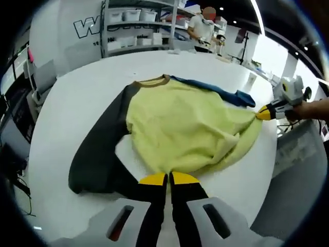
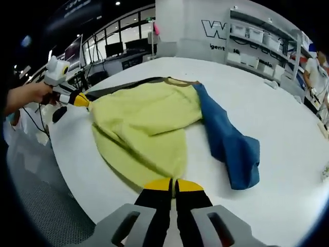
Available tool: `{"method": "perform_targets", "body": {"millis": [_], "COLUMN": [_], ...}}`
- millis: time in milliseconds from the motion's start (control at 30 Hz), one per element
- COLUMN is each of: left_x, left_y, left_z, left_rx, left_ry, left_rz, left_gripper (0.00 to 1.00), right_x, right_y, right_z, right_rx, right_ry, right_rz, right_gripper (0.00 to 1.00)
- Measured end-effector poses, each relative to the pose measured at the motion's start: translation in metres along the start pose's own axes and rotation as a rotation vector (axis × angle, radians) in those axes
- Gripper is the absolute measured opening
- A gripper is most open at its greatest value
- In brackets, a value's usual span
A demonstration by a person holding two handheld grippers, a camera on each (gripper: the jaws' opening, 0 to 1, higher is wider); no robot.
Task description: Fold the garment on the visible template until the final outline fits inside the template.
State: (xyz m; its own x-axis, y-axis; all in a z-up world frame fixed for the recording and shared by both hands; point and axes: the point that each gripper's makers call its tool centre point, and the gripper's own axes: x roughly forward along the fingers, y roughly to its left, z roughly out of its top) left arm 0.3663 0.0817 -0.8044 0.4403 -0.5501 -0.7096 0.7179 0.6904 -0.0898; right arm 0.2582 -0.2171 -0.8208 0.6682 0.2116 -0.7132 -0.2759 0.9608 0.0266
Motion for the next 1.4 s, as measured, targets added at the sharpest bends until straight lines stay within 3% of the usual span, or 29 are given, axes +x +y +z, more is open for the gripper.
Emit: {"method": "perform_targets", "body": {"millis": [133,400,700,1067,1400], "left_x": [-0.003,-0.004,-0.006,-0.005,0.009], "left_y": [-0.004,-0.009,-0.014,-0.018,-0.007], "left_z": [-0.001,-0.008,-0.023,-0.035,-0.028], "left_rx": [-0.004,-0.028,-0.033,-0.027,-0.017], "left_ry": [-0.002,-0.016,-0.013,-0.002,-0.007], "left_rz": [-0.003,0.008,-0.003,-0.013,0.015], "left_gripper": [0.08,0.08,0.06,0.09,0.11], "right_x": [-0.003,-0.003,-0.007,-0.008,0.018], "right_y": [0.0,0.012,0.011,-0.006,-0.017], "right_z": [-0.004,-0.033,-0.036,-0.023,0.004], "right_rx": [0.005,0.002,0.021,0.025,0.033], "right_ry": [0.014,0.132,0.132,0.076,0.018], "right_rz": [0.009,0.065,0.085,0.039,0.014], "right_gripper": [0.0,0.0,0.02,0.06,0.07]}}
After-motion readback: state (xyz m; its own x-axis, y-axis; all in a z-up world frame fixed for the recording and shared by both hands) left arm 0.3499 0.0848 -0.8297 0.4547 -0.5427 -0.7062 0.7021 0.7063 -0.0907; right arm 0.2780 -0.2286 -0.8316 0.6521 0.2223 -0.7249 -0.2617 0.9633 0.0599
